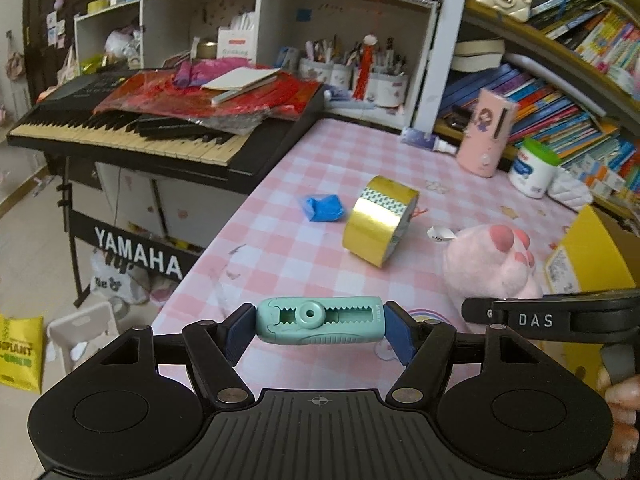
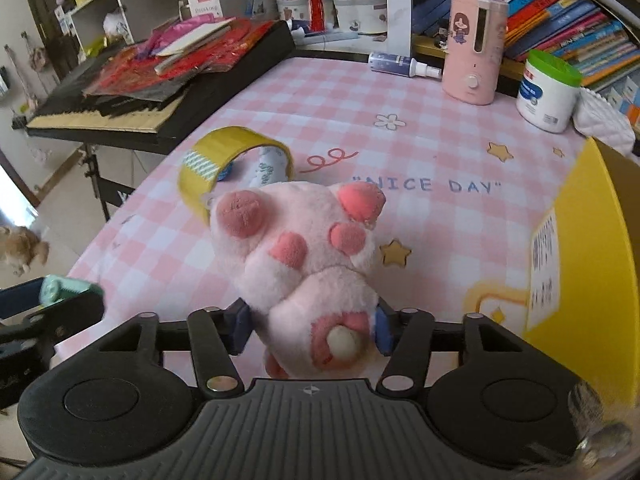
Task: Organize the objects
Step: 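Grasp the pink plush pig with the right tool while the left tool grasps the mint-green toy, then carry the pig and mint-green toy over the yellow box with both tools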
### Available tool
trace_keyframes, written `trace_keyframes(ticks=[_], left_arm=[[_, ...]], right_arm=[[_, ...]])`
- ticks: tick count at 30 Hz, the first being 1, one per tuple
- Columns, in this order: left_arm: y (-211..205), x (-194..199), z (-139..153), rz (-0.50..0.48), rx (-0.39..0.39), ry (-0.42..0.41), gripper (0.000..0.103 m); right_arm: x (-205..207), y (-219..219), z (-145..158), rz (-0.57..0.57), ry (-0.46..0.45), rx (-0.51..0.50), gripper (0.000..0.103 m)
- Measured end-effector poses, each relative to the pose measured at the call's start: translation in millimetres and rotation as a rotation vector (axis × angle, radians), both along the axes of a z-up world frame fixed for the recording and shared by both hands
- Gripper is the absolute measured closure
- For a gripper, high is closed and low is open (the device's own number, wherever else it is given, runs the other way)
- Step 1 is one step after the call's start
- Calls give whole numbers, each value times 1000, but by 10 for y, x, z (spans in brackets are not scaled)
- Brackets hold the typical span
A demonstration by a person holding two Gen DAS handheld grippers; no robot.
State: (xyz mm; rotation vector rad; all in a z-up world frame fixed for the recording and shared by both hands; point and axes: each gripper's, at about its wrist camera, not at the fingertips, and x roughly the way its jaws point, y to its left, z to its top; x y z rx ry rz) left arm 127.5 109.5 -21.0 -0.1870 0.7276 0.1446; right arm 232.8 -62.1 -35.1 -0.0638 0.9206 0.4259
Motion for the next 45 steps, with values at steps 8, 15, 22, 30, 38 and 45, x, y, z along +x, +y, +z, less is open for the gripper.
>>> trace_keyframes(ticks=[8,15,22,30,38,45], left_arm=[[-5,-333,100,-45,-8,-49,34],[31,-727,112,-72,-19,-60,34],[23,-1115,128,-109,-24,-62,34],[-139,-1443,101,-209,-27,-52,34],[-381,-1590,125,-324,-20,-57,34],[-638,-1580,138,-412,-27,-70,34]], right_arm=[[-524,-117,246,-65,-65,62,52],[-980,-120,325,-102,-95,63,53],[-1523,-79,350,-93,-107,59,52],[-2057,-248,306,-185,-105,55,52],[-2508,-466,246,-271,-84,56,52],[-2686,-686,245,-338,-73,54,52]])
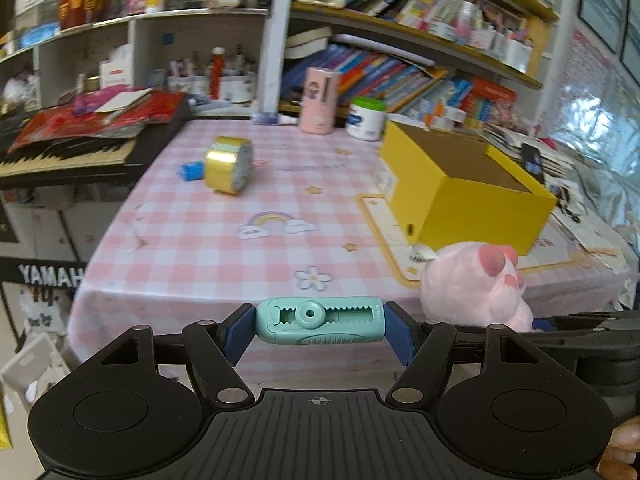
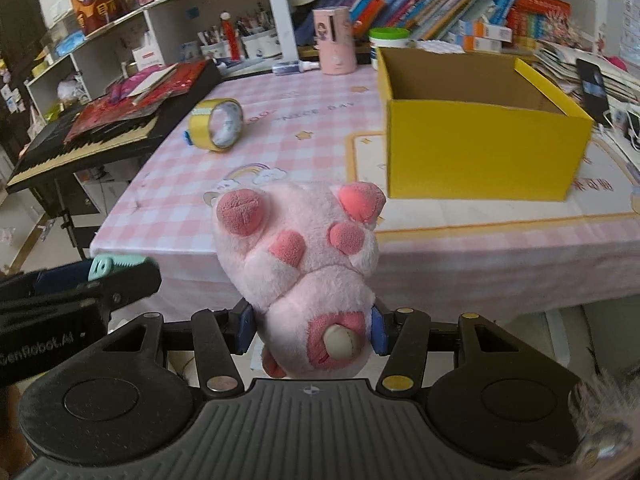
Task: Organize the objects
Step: 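Carry the pig and mint-green toy over the yellow box with both tools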
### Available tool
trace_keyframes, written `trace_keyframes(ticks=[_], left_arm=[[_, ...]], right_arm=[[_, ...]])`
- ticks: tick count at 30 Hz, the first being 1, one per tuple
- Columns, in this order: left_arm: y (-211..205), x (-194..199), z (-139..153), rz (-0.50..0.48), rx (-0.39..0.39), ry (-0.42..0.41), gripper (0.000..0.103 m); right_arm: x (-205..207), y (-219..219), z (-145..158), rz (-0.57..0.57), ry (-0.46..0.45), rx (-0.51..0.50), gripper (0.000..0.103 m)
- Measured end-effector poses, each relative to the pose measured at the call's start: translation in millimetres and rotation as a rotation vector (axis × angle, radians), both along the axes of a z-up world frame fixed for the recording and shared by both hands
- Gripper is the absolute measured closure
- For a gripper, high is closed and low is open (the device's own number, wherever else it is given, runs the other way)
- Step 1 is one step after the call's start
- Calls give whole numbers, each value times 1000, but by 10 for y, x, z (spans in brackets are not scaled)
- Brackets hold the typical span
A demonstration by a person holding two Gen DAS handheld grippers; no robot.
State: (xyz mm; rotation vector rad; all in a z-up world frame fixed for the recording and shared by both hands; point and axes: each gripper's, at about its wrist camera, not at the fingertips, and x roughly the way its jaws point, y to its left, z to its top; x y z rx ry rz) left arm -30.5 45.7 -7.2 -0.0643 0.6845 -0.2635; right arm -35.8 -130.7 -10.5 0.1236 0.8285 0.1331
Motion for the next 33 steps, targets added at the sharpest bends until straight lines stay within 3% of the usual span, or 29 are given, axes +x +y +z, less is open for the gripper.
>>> trace_keyframes(ticks=[16,33], left_arm=[[-794,173,9,-204,1,-3,34],[-1412,326,87,-283,26,-47,34]], right_arm=[[-183,-775,4,-201,12,-13,52],[-55,-1364,23,-269,13,-10,52]])
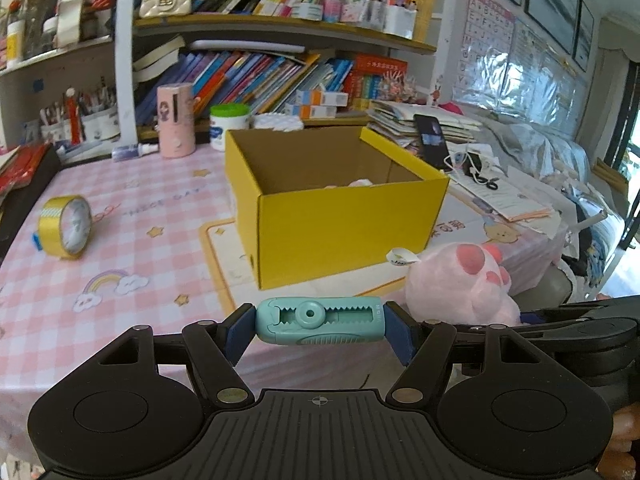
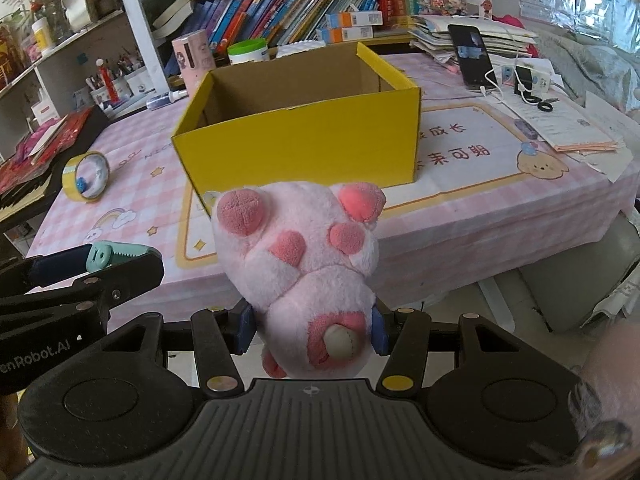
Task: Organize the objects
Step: 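Carry the pig and mint-green toy over the yellow box with both tools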
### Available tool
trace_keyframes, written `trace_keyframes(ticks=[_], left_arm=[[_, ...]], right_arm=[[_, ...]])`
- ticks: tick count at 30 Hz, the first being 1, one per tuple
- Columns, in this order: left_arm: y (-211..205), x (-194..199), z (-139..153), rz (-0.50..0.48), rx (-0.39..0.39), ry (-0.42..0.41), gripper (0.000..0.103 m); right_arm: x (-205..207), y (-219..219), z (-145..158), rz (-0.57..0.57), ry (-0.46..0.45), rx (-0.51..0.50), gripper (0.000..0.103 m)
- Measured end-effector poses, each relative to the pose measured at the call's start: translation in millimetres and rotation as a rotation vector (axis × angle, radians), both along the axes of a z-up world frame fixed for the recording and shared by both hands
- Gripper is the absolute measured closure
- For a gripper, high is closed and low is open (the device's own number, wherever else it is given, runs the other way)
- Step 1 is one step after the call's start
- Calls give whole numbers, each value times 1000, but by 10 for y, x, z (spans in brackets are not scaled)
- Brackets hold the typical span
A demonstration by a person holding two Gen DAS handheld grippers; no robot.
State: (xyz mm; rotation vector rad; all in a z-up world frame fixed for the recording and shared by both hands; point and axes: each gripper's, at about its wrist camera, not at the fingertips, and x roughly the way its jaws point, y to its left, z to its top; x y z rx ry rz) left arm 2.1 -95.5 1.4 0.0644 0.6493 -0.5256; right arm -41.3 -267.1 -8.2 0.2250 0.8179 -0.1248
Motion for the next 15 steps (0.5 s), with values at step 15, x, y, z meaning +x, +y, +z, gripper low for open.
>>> trace_keyframes(ticks=[15], left_arm=[[-408,342,264,-22,-28,-113,34]], right_arm=[[304,-397,241,-5,-76,-49,52]])
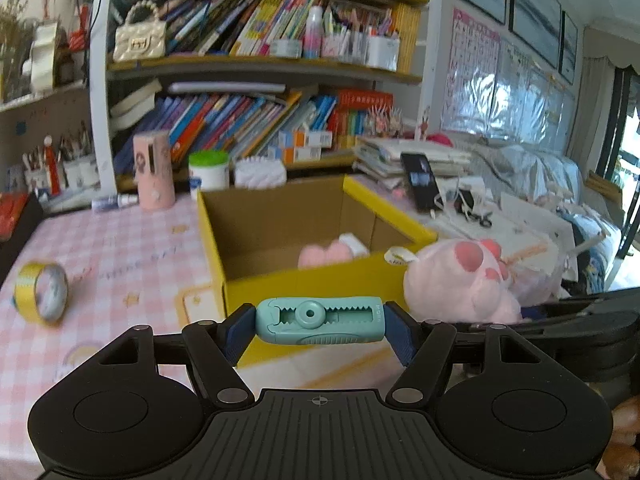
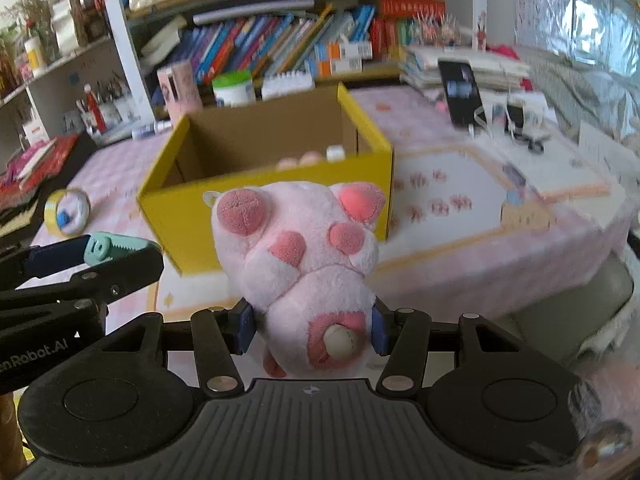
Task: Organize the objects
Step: 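Carry the pig and mint-green toy over the yellow box with both tools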
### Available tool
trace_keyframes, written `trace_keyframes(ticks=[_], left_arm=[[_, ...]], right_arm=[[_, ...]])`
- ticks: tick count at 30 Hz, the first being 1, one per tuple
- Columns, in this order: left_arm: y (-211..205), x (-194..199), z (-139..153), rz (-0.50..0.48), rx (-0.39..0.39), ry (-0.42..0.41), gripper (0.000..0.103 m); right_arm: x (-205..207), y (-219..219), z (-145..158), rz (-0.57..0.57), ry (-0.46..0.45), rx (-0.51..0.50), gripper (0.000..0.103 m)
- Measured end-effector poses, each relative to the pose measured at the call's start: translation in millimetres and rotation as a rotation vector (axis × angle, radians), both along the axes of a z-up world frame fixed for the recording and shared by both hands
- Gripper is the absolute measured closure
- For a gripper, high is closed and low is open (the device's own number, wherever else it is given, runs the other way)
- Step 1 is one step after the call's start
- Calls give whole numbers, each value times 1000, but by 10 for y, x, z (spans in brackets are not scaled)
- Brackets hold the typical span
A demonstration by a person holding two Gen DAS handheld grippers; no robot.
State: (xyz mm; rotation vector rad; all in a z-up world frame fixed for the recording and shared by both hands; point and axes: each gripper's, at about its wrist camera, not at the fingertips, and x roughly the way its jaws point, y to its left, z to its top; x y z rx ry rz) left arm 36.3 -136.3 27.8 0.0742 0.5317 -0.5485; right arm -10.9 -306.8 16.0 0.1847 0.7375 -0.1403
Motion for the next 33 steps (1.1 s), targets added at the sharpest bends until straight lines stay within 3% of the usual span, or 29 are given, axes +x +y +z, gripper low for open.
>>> trace_keyframes(ticks=[9,16,20,23,33], left_arm=[[-332,462,141,43,4,-80,34],[-573,891,-38,133,51,-15,34],[-675,1161,-218,190,69,97,34],[-752,1265,-305,202,103,131,34],[-923,1350,-404,193,167,168,34]], right_arm=[[464,-343,416,38,-152,-47,52],[931,-574,509,119,-198,-57,51],[1266,-633,436,196,-168,-47,51],[1515,-655,354,256,-127,-31,51],[2232,-567,66,459,30,21,51]])
